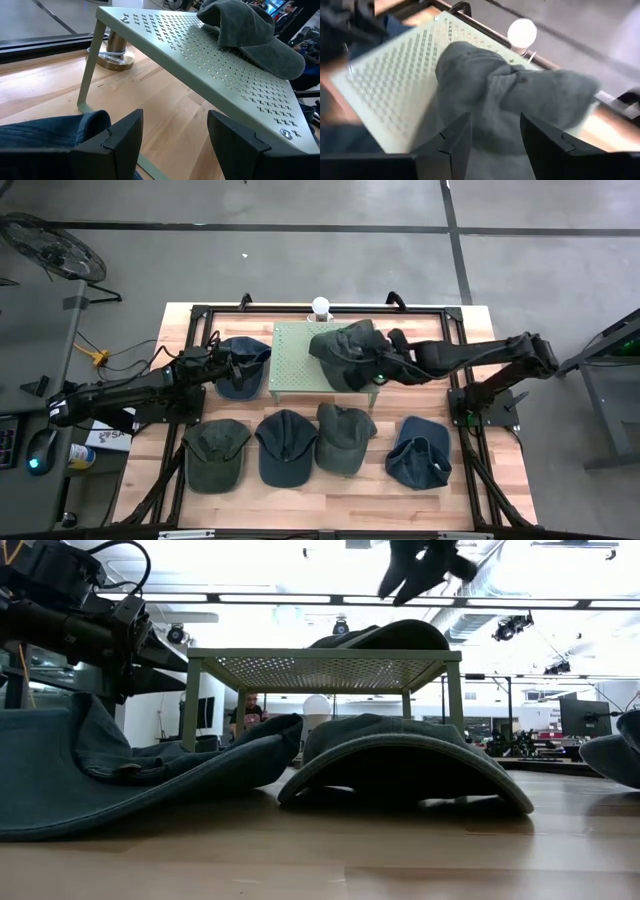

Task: Pick & Place hat
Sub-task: Put the top right gray cap on the shelf

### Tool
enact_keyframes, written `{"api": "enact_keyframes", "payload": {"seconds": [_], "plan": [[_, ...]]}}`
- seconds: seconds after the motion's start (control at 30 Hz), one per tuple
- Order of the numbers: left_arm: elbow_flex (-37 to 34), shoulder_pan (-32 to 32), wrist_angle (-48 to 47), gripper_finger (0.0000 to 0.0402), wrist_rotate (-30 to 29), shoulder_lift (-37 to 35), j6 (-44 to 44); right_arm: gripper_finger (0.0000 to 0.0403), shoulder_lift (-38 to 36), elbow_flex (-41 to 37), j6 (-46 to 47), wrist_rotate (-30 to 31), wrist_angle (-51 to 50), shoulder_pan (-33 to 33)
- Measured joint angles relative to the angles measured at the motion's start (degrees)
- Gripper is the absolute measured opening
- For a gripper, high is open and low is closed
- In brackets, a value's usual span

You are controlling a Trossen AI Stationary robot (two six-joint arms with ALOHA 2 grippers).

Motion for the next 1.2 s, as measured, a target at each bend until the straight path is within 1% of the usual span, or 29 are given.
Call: {"api": "enact_keyframes", "payload": {"seconds": [0.1, 0.2, 0.33, 0.43, 0.53, 0.77, 0.9, 0.97, 1.2], "plan": [[0.0, -0.02, 0.0, 0.0218, -0.02, 0.0, 0.0, 0.0151, -1.61, 0.0, -5.9, 3.04, -4.35, 3.36], [0.0, 0.0, 0.0, 0.0218, -0.02, 0.0, 0.0, 0.0146, -3.07, 0.0, -9.82, 3.6, -8.46, 7.77], [0.0, -0.02, 0.0, 0.0218, -0.04, 0.0, 0.0, 0.0145, -3.65, 0.0, -11.03, 3.82, -13.7, 14.96], [0.0, 0.0, 0.0, 0.0218, -0.1, -0.01, 0.0, 0.0146, -2.66, -0.49, -13.95, 5.73, -14.47, 19.2], [0.0, -0.02, 0.02, 0.0218, -0.13, 0.0, 0.0, 0.0145, -1.18, -1.53, -18.89, 7.3, -13.63, 21.55], [0.0, -0.01, 0.0, 0.0218, -0.13, 0.0, 0.0, 0.0148, 2.41, -7.21, -30.53, 12.07, -8.49, 22.43], [0.0, 0.0, 0.0, 0.0218, -0.11, -0.02, 0.0, 0.0149, 2.76, -10.93, -37.41, 17.82, -2.25, 22.39], [0.0, -0.02, 0.02, 0.0218, -0.11, 0.0, 0.0, 0.015, 2.76, -12.36, -40.6, 19.77, -0.29, 22.06], [0.0, 0.0, 0.0, 0.0218, -0.11, -0.02, 0.0, 0.015, 2.76, -16.02, -45.8, 19.23, 4.45, 20.76]]}}
